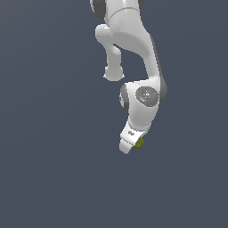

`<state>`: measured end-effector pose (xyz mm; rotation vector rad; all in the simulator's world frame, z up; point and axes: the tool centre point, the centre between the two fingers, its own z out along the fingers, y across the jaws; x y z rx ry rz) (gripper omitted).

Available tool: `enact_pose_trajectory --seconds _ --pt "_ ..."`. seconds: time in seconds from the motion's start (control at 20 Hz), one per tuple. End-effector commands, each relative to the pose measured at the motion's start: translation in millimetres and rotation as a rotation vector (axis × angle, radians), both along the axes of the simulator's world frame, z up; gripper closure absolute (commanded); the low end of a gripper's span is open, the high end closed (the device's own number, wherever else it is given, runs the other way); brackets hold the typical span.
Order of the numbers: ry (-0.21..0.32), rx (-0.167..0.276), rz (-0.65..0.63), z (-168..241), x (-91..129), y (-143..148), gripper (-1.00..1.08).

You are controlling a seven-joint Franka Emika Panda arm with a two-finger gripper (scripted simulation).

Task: Pick up the object and move it to a goal position.

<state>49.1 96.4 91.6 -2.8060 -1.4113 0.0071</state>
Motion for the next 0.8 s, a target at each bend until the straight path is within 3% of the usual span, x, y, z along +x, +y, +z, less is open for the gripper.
enact_pose_trajectory --seconds 0.0,0.75 --pt "-0.004 0.0 0.001 24 -3 8 1.08" --pt "-0.004 -0.001 0.002 195 -33 66 1.08"
